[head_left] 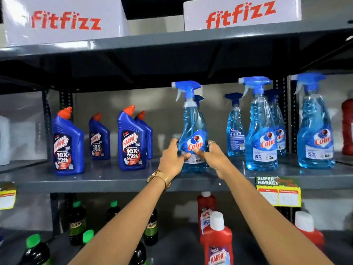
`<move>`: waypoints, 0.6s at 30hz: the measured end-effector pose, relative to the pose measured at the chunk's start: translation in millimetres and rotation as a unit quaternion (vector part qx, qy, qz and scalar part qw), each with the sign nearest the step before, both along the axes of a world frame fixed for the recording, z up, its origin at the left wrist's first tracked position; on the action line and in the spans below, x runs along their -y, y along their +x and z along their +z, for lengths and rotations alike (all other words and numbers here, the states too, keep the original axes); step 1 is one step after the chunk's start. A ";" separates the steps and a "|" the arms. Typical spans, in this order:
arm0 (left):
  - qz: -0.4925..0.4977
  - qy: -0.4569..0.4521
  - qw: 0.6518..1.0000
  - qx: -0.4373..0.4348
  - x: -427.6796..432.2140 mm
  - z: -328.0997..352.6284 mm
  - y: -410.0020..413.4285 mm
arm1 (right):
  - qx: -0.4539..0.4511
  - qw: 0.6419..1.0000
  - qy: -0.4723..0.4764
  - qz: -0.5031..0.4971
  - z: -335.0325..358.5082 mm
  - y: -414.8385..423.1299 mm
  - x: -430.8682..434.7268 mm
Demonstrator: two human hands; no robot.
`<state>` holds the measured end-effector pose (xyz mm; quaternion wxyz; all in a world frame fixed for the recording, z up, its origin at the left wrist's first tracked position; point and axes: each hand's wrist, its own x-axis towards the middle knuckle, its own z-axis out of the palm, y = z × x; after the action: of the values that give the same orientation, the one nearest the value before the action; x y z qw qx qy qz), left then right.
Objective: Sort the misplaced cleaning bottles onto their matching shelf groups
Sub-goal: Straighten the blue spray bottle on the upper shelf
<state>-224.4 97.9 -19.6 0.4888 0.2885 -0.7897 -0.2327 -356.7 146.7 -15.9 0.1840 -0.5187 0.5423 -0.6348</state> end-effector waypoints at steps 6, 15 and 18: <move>-0.008 -0.015 1.000 0.014 -10.2 -0.5 -27.4 | 0.002 0.999 -0.007 -0.034 -1.6 -22.0 -15.4; -0.029 -0.006 0.999 0.014 -12.8 2.1 -29.1 | -0.003 0.999 -0.013 -0.052 -4.8 -26.6 -13.1; -0.031 -0.006 0.999 0.019 -12.4 2.8 -29.0 | -0.001 0.998 -0.009 -0.055 -4.5 -25.2 -12.1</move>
<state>-253.3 110.2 -16.8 0.4683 0.2655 -0.8085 -0.2378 -381.9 158.8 -20.4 0.1440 -0.4904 0.5644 -0.6483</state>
